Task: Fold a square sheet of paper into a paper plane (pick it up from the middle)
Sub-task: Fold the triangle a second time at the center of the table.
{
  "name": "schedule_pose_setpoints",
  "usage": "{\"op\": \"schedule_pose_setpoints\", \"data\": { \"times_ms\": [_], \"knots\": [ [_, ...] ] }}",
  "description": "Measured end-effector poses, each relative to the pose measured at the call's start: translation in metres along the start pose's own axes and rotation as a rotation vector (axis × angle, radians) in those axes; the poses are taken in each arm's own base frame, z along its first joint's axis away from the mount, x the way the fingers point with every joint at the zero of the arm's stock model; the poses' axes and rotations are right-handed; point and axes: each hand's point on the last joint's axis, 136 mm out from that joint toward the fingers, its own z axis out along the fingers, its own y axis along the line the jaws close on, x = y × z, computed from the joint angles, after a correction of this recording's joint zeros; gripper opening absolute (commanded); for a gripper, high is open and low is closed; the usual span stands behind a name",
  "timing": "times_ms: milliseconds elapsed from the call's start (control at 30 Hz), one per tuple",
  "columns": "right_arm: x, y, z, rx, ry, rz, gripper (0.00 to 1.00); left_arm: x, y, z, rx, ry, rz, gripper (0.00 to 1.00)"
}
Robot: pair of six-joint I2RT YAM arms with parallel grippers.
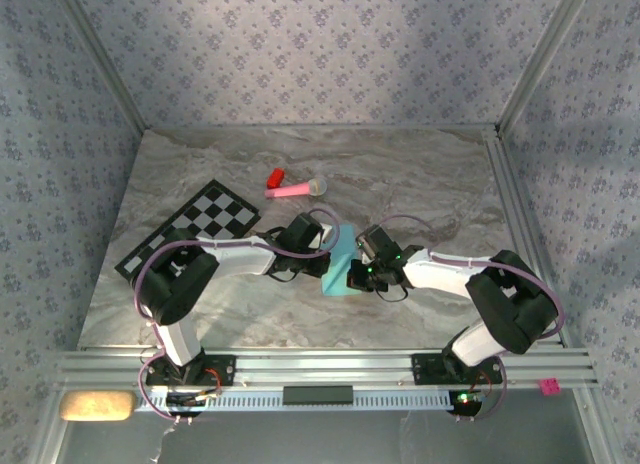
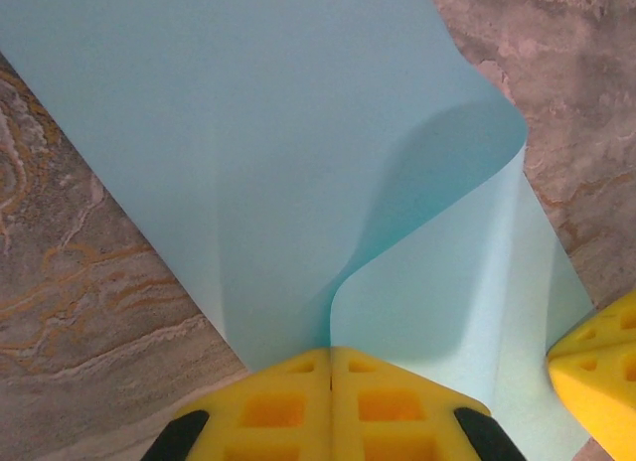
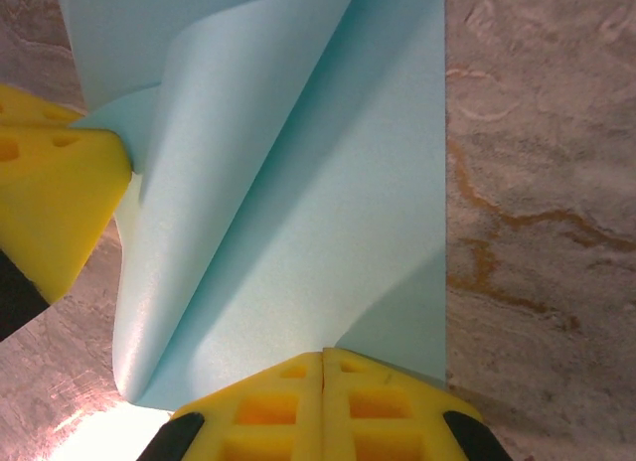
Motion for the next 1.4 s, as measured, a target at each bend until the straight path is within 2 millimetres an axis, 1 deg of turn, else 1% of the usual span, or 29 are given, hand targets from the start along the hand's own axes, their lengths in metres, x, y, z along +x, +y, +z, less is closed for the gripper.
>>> {"op": "schedule_pose_setpoints", "data": {
  "times_ms": [200, 400, 500, 633, 700, 800, 867, 933, 1000, 1133, 1400],
  "knots": [
    [0.000, 0.000, 0.000, 0.000, 0.000, 0.000, 0.04, 0.000, 0.002, 0.002, -0.009, 0.000, -0.001, 0.05],
    [-0.001, 0.001, 0.000, -0.002, -0.002, -0.001, 0.08, 0.000, 0.002, 0.002, -0.011, -0.001, -0.001, 0.04],
    [-0.002, 0.001, -0.002, -0.006, -0.008, 0.002, 0.08, 0.000, 0.002, 0.002, -0.011, -0.001, -0.001, 0.04],
    [-0.009, -0.001, -0.011, -0.038, -0.056, 0.039, 0.04, 0.000, 0.002, 0.002, -0.008, 0.000, -0.004, 0.04],
    [-0.018, 0.005, -0.016, -0.089, -0.096, 0.064, 0.03, 0.000, 0.002, 0.002, -0.007, -0.001, -0.005, 0.04],
    [-0.032, 0.023, -0.019, -0.171, -0.141, 0.082, 0.02, 0.000, 0.001, 0.002, -0.003, -0.001, -0.010, 0.04],
    [-0.036, 0.035, -0.018, -0.220, -0.154, 0.084, 0.01, 0.000, 0.001, 0.003, 0.000, -0.007, -0.012, 0.04],
    [-0.037, 0.041, -0.014, -0.245, -0.155, 0.090, 0.01, 0.000, 0.001, 0.003, 0.003, -0.008, -0.011, 0.04],
    [-0.037, 0.045, -0.007, -0.261, -0.143, 0.103, 0.01, -0.001, 0.002, 0.003, 0.002, -0.011, -0.014, 0.04],
    [-0.036, 0.045, 0.002, -0.272, -0.129, 0.127, 0.01, -0.001, 0.002, 0.003, 0.002, -0.011, -0.014, 0.04],
    [-0.039, 0.052, 0.003, -0.310, -0.129, 0.137, 0.01, -0.001, 0.002, 0.003, 0.002, -0.011, -0.014, 0.04]
  ]
}}
